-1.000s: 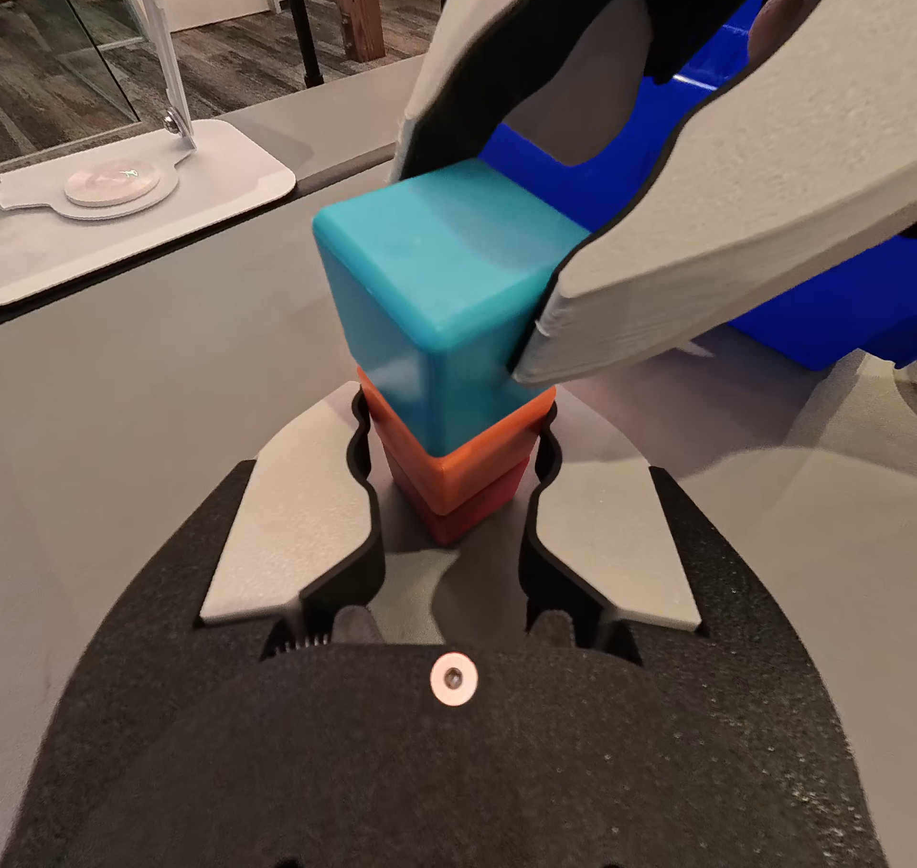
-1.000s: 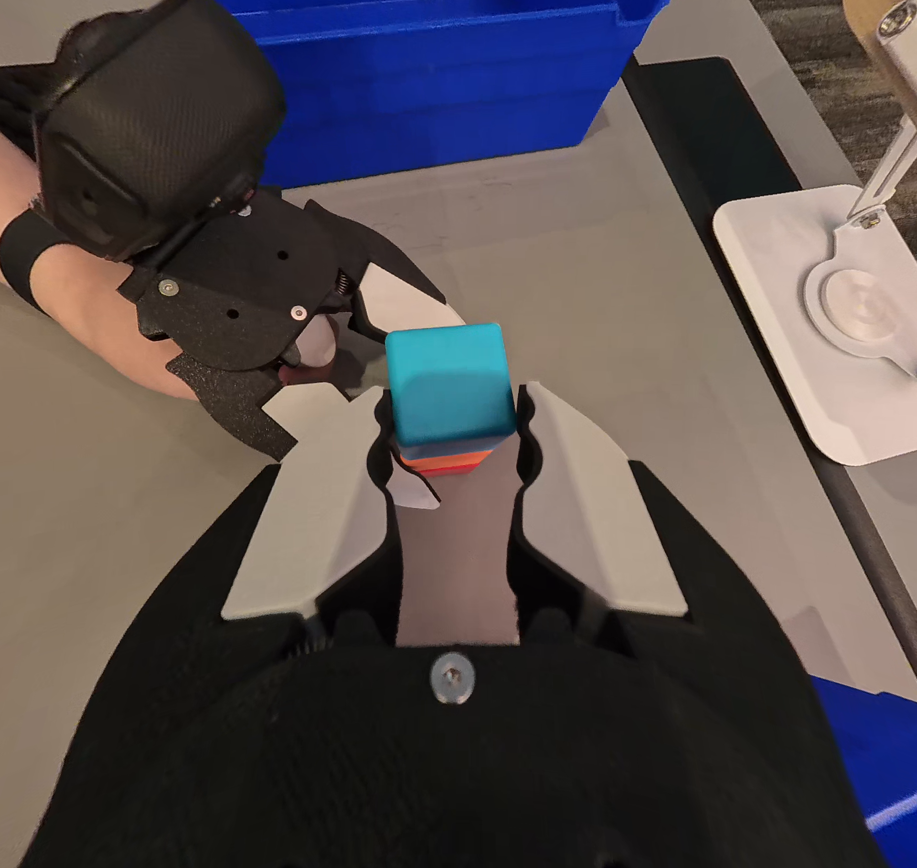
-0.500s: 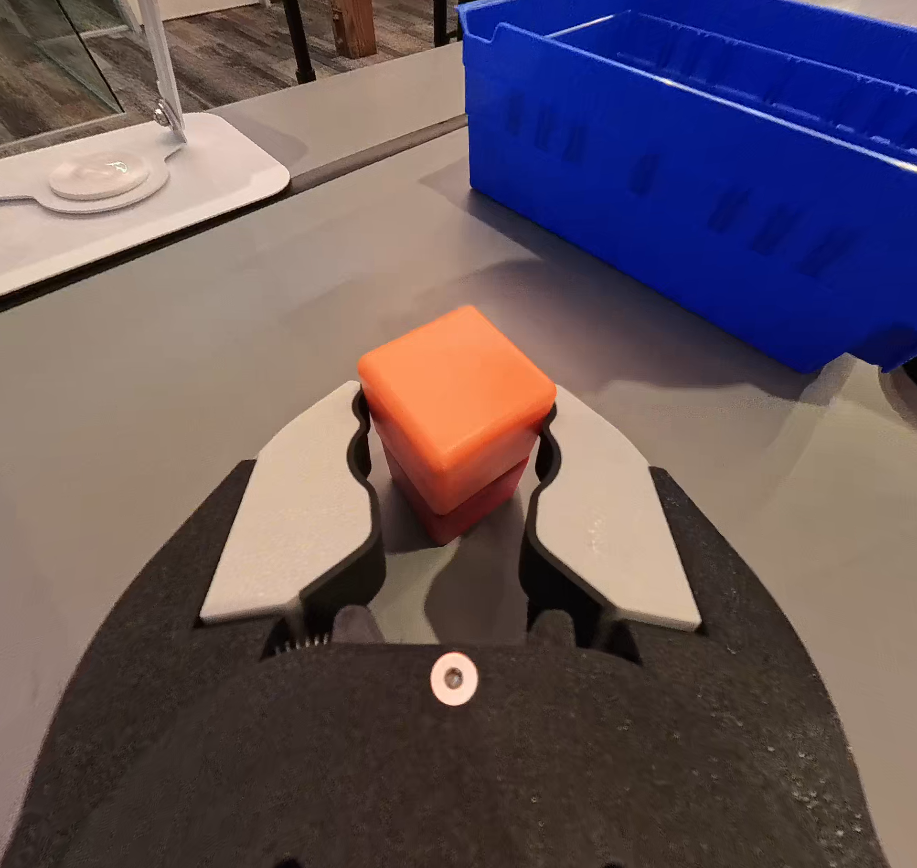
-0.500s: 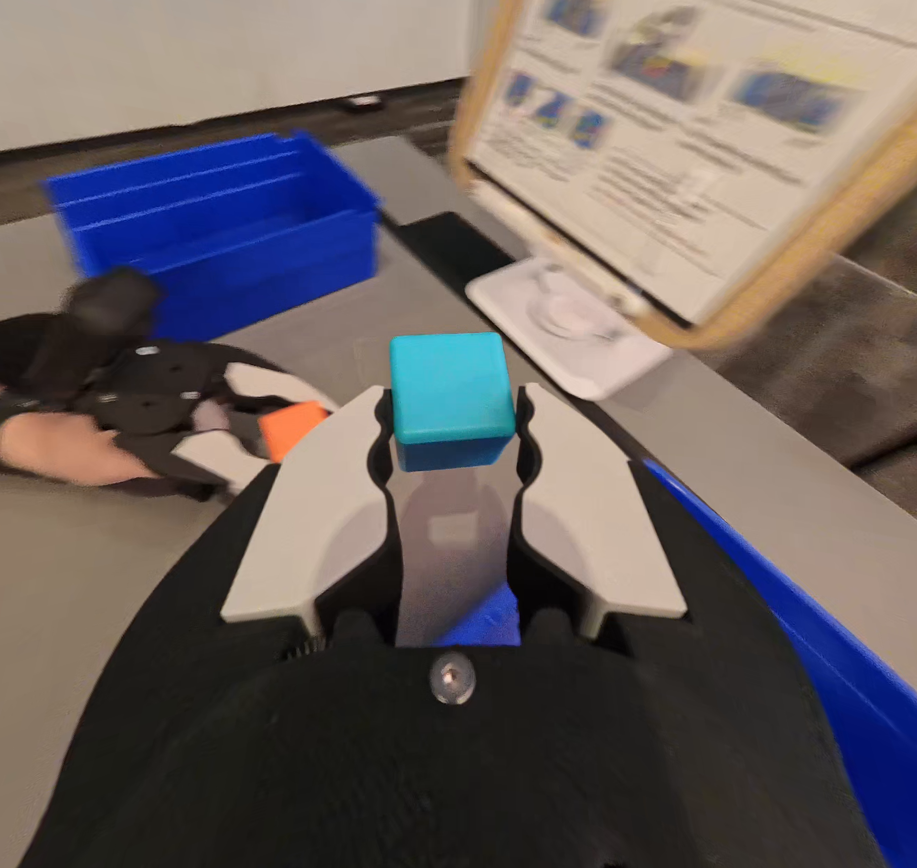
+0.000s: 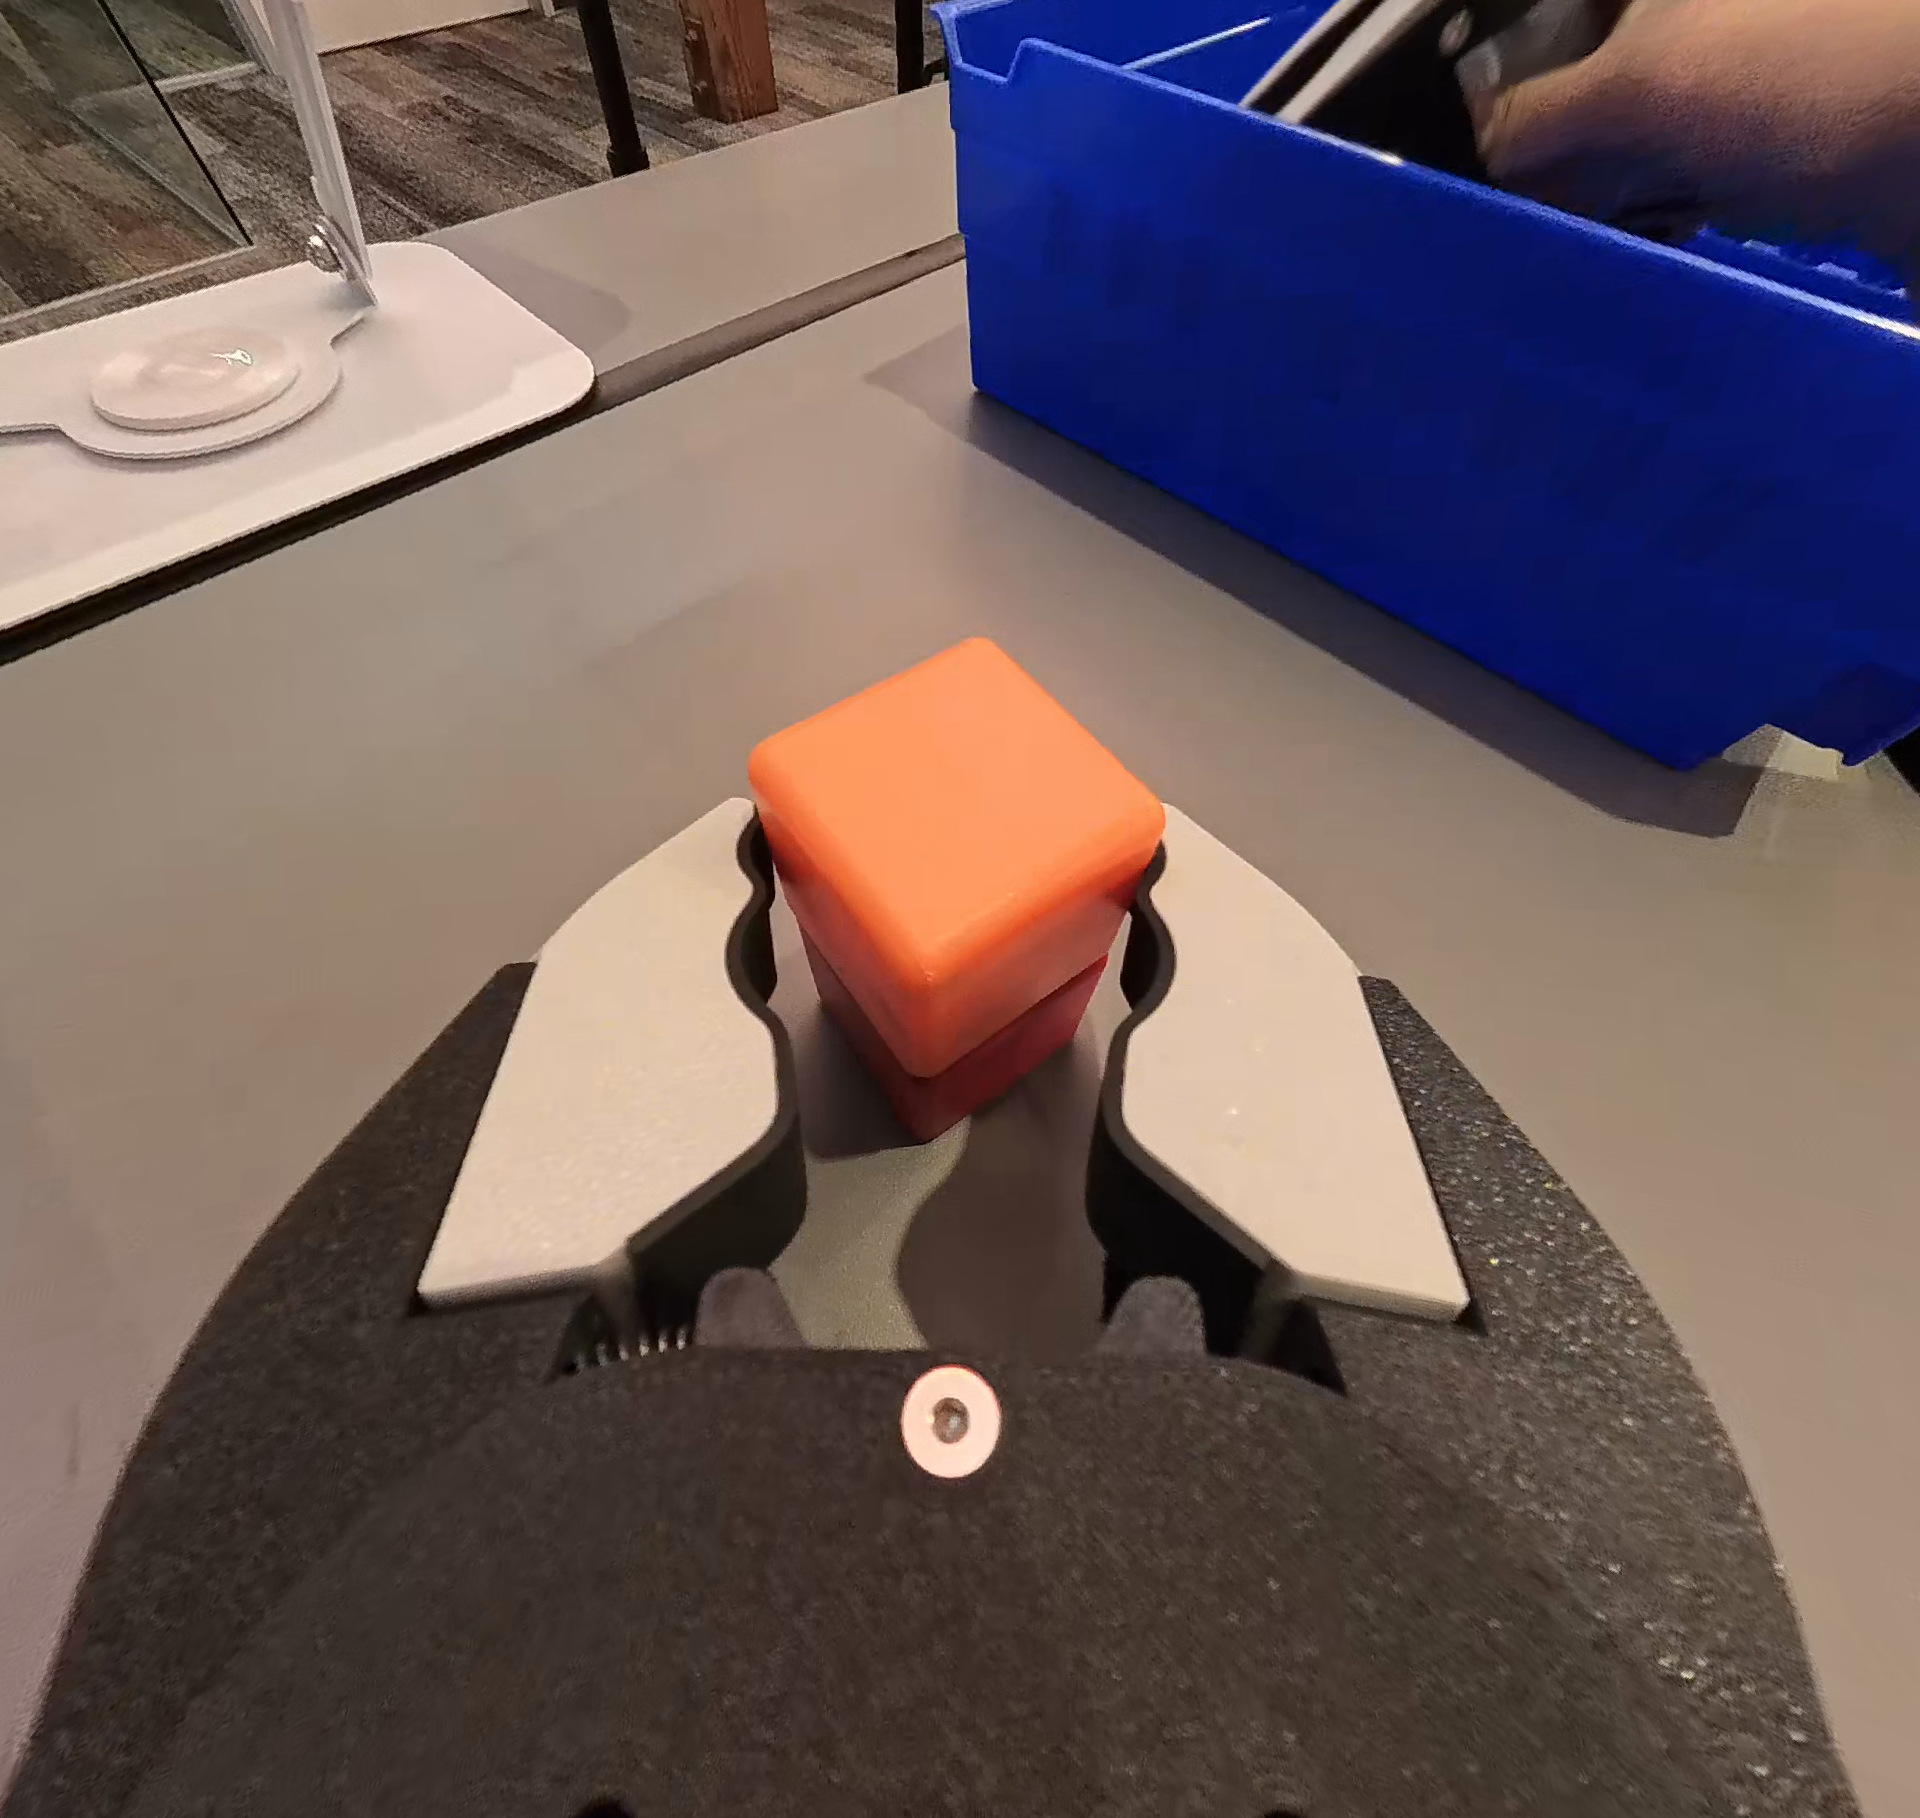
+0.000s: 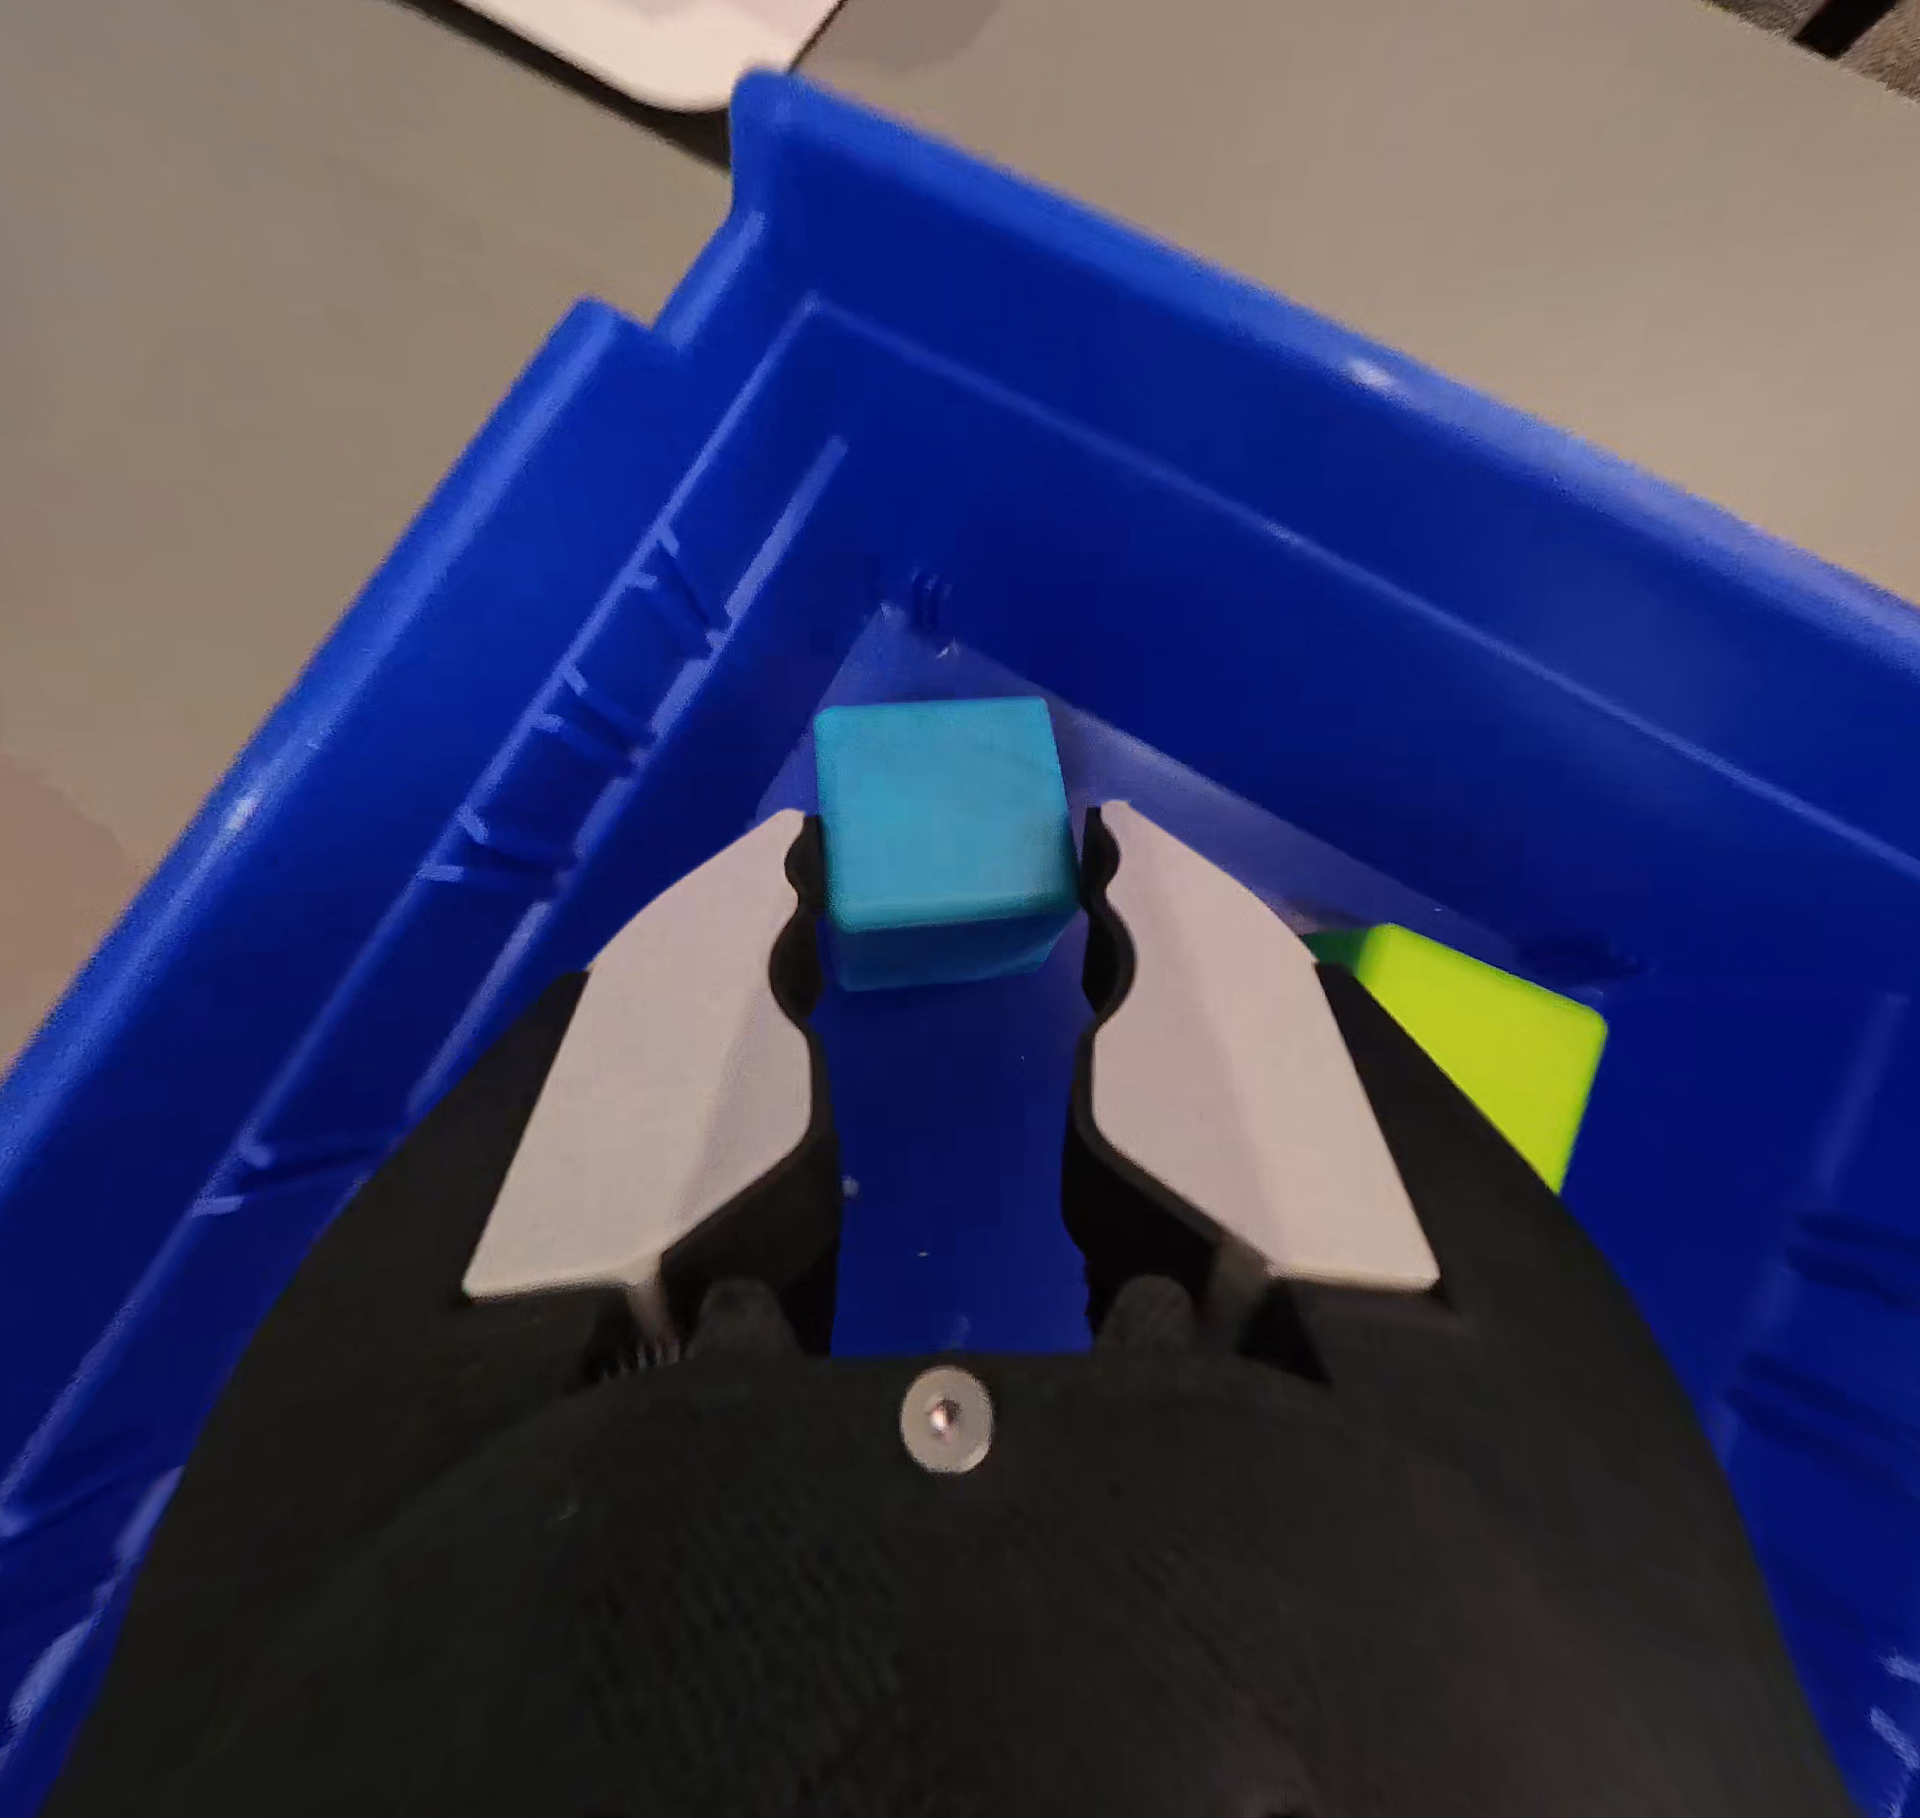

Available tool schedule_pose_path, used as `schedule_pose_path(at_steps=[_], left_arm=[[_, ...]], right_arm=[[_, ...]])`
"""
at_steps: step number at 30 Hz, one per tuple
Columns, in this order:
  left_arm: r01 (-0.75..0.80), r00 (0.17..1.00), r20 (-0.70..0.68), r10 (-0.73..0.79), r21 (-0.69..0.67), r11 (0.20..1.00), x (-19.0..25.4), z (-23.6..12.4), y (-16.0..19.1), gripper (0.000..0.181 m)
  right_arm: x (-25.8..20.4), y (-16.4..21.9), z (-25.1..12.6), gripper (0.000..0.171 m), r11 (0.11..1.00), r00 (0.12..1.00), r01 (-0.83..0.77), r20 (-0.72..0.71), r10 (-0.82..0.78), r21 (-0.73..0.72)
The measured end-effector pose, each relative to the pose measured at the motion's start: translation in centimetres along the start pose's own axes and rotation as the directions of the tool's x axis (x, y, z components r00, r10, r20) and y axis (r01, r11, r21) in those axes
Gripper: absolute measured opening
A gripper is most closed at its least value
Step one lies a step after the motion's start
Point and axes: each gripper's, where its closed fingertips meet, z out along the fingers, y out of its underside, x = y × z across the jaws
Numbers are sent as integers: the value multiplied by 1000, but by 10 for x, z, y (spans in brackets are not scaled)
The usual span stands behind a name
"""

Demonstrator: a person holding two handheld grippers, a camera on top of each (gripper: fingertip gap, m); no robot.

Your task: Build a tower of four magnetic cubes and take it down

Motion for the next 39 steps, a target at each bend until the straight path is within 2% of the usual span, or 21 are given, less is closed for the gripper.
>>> schedule_pose_path(at_steps=[3, 5, 7, 8, 10, 16, 20, 24, 27, 29, 34, 39], left_arm=[[3, 1000, -6, -3, -4, 1000, 0, 0, 0, 65], [-4, 1000, 14, 5, -69, 998, -2, 2, 10, 66], [6, 999, 41, 1, -164, 986, -4, 6, 24, 88], [18, 998, 56, -6, -212, 977, -5, 8, 31, 92], [32, 999, 43, -21, -283, 959, -1, 9, 42, 87], [30, 997, 73, -7, -315, 949, -3, 9, 47, 85], [42, 996, 85, -15, -325, 945, -5, 10, 49, 75], [46, 997, 80, -21, -321, 946, -6, 10, 48, 63], [43, 997, 75, -20, -320, 946, -6, 10, 48, 61], [42, 997, 73, -20, -320, 946, -6, 10, 48, 61], [42, 997, 73, -20, -320, 946, -6, 10, 48, 61], [42, 997, 73, -20, -320, 947, -6, 10, 48, 61]], right_arm=[[3, 11, 8, 50, 997, 998, 53, -30, -55, -56], [2, 11, 7, 50, 996, 998, 65, -18, -66, -58], [2, 10, 3, 59, 996, 997, 73, -14, -74, -56], [3, 9, -1, 62, 996, 997, 74, -16, -75, -56], [4, 3, -13, 64, 995, 996, 90, -19, -91, -40], [0, -41, -73, 63, 983, 987, 136, -98, -124, 124], [-51, -71, -107, 62, 942, 970, 241, -31, -240, 234], [-136, -79, -118, 61, 874, 884, 377, 163, -438, 305], [-197, -75, -113, 64, 832, 781, 422, 321, -535, 361], [-224, -64, -97, 67, 824, 729, 454, 390, -562, 340], [-252, -46, -50, 69, 831, 716, 495, 424, -555, 252], [-267, -39, -31, 68, 852, 721, 473, 457, -520, 223]])
